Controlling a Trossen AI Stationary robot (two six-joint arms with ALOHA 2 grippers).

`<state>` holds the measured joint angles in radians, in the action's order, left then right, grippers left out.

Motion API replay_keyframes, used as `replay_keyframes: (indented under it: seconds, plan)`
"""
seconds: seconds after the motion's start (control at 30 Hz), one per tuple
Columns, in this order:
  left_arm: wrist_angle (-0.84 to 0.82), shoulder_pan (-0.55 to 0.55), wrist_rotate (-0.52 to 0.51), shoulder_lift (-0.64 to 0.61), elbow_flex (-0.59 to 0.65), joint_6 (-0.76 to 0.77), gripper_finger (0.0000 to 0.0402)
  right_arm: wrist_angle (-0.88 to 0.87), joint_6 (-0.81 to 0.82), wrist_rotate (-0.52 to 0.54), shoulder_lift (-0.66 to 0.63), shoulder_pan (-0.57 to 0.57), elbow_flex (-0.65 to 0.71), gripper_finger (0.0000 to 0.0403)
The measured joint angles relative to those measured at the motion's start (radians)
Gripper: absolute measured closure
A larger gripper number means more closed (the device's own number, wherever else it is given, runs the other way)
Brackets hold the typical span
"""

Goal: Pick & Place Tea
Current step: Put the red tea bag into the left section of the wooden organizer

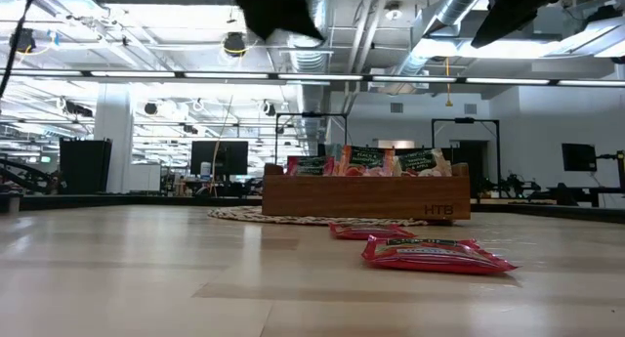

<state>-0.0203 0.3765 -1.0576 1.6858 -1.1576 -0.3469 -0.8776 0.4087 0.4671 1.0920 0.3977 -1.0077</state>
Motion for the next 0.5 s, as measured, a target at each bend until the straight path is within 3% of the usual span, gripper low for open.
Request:
replay_keyframes:
  seconds: [0.1, 0.3, 0.43, 0.5]
  plan:
    - [-0.021, 0.039, 0.236, -0.053, 0.000, 0.244, 0.0348, 0.000, 0.001, 0.000, 0.000, 0.000, 0.000, 0.0270]
    - [-0.156, 0.068, 0.337, -0.079, 0.000, 0.648, 0.0352, 0.004, 0.001, -0.004, 0.002, 0.000, 0.000, 0.0270]
    - [-0.260, 0.072, 0.571, -0.085, 0.000, 0.938, 0.0352, 0.014, 0.001, -0.004, 0.002, 0.000, 0.000, 0.0270]
    - [-0.321, 0.069, 0.701, -0.085, 0.000, 1.013, 0.0352, 0.042, 0.017, -0.004, 0.002, 0.000, 0.000, 0.0269]
